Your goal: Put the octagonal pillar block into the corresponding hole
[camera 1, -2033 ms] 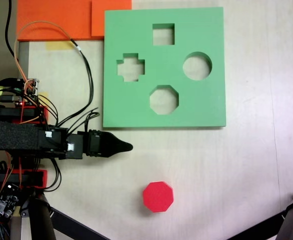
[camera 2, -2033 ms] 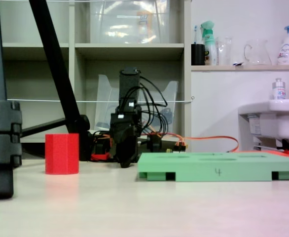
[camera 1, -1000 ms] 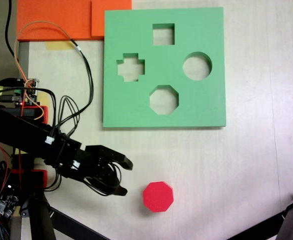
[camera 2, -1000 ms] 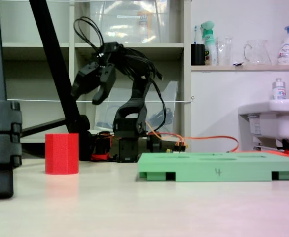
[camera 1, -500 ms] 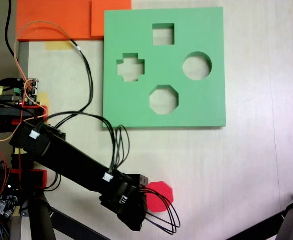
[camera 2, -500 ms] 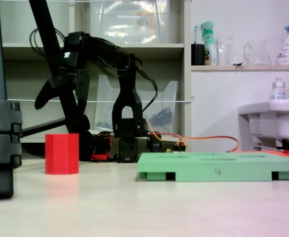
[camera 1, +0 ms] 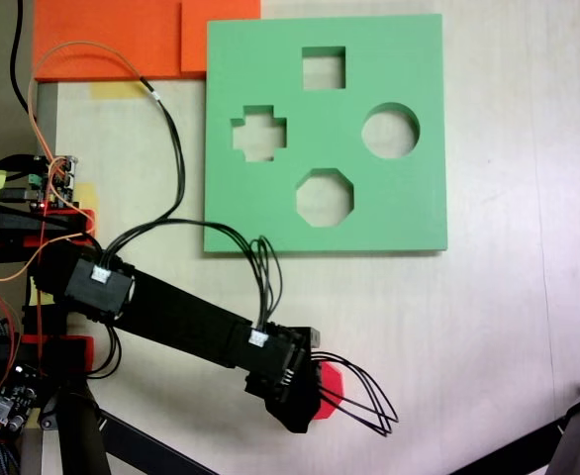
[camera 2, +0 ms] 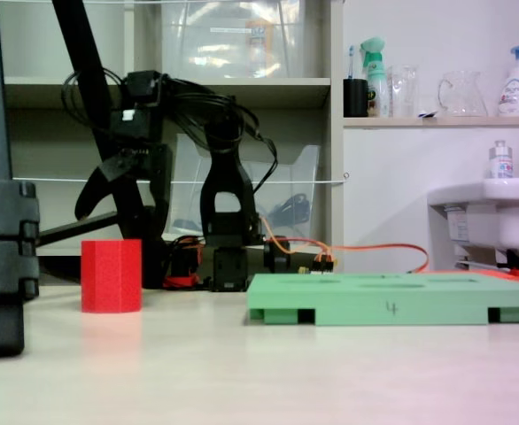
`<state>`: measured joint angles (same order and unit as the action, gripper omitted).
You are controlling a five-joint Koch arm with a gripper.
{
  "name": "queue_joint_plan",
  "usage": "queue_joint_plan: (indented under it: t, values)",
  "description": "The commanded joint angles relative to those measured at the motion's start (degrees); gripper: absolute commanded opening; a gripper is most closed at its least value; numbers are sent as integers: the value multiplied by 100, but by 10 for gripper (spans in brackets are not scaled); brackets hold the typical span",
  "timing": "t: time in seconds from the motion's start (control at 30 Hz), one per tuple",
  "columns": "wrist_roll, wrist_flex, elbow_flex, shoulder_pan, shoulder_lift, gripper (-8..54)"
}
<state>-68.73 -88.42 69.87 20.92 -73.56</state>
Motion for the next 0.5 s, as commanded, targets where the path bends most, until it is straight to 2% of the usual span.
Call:
queue_joint_plan:
  t: [0.0,0.47]
  values:
    - [-35,35,-272,35,-18,523]
    - [448,272,-264,79,422,522]
